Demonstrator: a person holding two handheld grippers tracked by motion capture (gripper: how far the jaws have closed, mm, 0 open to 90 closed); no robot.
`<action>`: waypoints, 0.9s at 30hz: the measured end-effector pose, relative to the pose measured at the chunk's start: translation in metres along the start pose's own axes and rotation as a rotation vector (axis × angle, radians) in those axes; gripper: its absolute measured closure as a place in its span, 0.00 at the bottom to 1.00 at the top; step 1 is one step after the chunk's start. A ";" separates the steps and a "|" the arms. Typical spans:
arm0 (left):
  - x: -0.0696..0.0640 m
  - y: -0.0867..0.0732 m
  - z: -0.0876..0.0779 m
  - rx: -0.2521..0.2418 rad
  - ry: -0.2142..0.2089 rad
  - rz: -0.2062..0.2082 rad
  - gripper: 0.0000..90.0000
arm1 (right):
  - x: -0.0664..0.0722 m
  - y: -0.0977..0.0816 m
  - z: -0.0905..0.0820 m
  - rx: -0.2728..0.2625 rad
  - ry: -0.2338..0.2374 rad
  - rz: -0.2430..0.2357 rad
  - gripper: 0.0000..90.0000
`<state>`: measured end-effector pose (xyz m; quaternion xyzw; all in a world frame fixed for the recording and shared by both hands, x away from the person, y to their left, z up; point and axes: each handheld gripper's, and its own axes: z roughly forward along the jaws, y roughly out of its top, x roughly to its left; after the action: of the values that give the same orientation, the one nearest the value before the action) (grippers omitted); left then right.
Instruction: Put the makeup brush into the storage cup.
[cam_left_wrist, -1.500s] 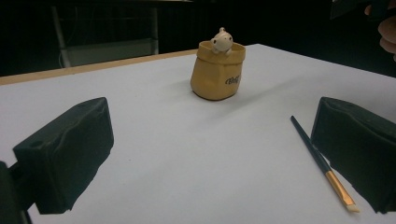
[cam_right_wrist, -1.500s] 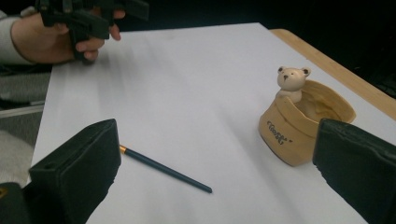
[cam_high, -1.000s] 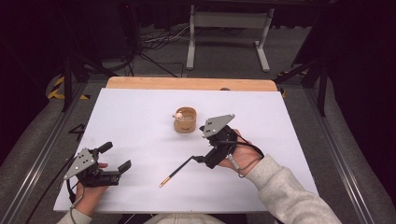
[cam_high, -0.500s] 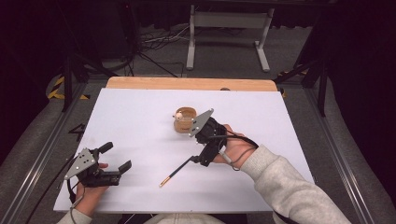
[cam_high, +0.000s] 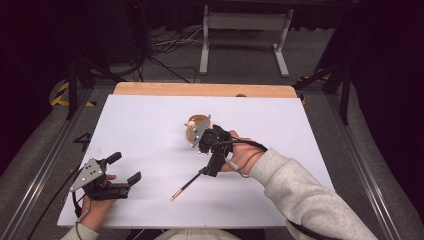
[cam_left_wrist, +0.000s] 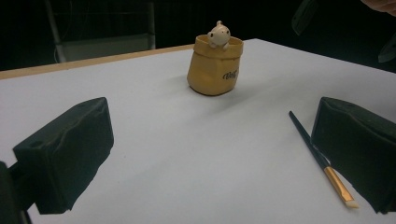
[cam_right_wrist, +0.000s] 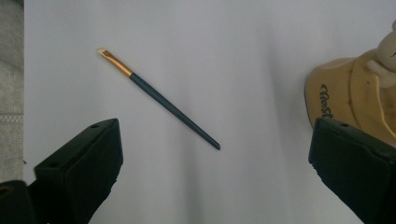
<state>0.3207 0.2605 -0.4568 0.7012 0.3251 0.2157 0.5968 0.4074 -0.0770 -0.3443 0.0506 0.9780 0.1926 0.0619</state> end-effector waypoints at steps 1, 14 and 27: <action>0.000 0.000 0.000 0.000 0.000 0.001 0.00 | -0.001 0.001 0.001 0.009 0.002 -0.005 0.04; 0.001 0.000 0.000 0.002 0.000 -0.001 0.00 | -0.006 0.016 0.020 0.123 0.038 -0.024 0.04; 0.001 0.000 -0.001 0.004 0.001 -0.003 0.00 | 0.001 0.025 0.047 0.167 0.078 -0.057 0.05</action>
<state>0.3210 0.2619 -0.4569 0.7017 0.3269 0.2148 0.5956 0.4150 -0.0367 -0.3782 0.0203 0.9934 0.1106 0.0248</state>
